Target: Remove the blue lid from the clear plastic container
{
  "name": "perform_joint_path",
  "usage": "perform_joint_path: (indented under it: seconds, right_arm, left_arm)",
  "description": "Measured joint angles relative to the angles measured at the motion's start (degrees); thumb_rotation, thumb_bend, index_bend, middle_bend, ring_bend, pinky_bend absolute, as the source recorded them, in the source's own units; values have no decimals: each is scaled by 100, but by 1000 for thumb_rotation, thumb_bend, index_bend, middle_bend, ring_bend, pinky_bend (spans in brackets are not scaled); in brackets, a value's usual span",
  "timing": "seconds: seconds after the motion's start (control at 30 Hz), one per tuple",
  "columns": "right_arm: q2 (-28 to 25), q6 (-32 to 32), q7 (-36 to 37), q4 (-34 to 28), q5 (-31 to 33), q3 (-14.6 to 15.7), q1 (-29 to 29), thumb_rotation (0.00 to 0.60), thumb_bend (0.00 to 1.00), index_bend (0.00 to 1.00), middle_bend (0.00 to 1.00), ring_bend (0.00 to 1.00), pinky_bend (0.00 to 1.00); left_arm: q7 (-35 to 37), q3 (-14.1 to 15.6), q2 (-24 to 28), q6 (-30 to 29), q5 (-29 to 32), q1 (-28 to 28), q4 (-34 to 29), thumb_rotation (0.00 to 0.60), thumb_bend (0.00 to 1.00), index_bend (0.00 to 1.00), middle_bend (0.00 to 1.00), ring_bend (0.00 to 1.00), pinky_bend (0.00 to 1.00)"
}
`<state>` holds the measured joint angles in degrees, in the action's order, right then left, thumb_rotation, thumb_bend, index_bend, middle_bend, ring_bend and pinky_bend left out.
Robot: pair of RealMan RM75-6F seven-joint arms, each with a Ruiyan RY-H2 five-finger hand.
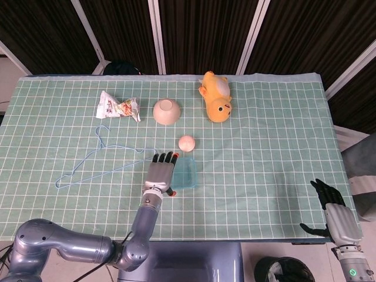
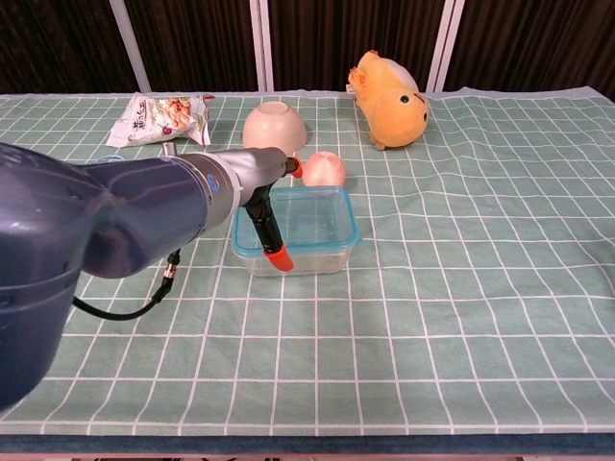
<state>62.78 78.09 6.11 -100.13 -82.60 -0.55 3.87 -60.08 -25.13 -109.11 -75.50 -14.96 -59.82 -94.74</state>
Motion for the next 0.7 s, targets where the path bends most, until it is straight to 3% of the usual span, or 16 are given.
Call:
perform_joint_path:
  seconds: [0.13, 0.33, 0.5, 0.7]
  right_arm:
    - [2, -8, -4, -5, 11, -5, 1, 600, 207, 0, 0, 0, 0]
    - [-1, -20, -5, -15, 38, -9, -3, 600, 207, 0, 0, 0, 0]
    - [-16, -34, 5, -27, 52, -15, -2, 600, 207, 0, 0, 0, 0]
    - [-26, -33, 4, -44, 50, -11, -9, 600, 207, 0, 0, 0, 0]
  left_arm:
    - [30, -8, -66, 147, 64, -81, 208, 600, 0, 0, 0, 0, 48]
    - [25, 9, -140, 275, 120, -206, 405, 600, 11, 0, 11, 5, 187]
    - [66, 87, -164, 357, 22, -248, 502, 600, 68, 59, 112, 115, 316]
    - [156, 333, -111, 495, -382, -241, 528, 600, 74, 106, 133, 131, 329]
